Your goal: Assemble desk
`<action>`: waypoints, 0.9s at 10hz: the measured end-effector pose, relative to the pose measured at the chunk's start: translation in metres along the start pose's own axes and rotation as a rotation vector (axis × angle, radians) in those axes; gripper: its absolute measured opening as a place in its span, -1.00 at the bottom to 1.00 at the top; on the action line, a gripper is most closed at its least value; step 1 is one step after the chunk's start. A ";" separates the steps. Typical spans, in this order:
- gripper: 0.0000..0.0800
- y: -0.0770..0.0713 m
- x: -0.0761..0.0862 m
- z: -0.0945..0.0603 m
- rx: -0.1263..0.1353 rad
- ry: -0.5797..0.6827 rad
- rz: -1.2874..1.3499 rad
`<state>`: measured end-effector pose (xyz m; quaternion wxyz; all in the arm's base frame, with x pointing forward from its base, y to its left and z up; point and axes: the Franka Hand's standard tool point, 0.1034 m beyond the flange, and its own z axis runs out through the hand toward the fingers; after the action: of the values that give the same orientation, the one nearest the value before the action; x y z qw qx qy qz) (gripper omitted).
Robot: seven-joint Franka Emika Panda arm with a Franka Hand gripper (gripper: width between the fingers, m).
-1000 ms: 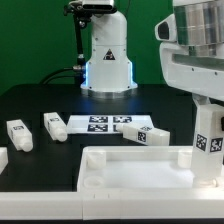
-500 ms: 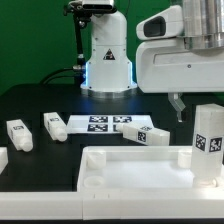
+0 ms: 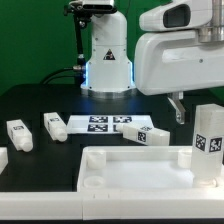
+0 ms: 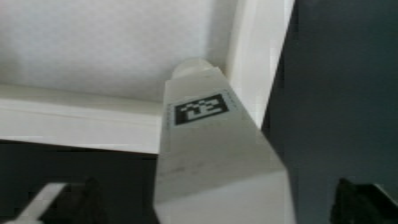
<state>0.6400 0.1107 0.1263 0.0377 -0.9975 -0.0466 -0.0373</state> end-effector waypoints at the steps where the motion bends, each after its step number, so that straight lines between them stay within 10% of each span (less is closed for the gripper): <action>1: 0.35 0.000 0.000 0.000 0.000 0.000 0.004; 3: -0.29 0.000 0.000 0.000 0.000 0.000 0.160; 9: -0.29 0.002 -0.003 0.001 0.004 0.047 0.994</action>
Offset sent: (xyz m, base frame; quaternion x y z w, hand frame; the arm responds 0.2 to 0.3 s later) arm 0.0014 0.0002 0.0045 -0.0309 0.0323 0.2541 0.9661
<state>0.6375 0.1081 0.1251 0.0537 -0.8978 0.4355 -0.0373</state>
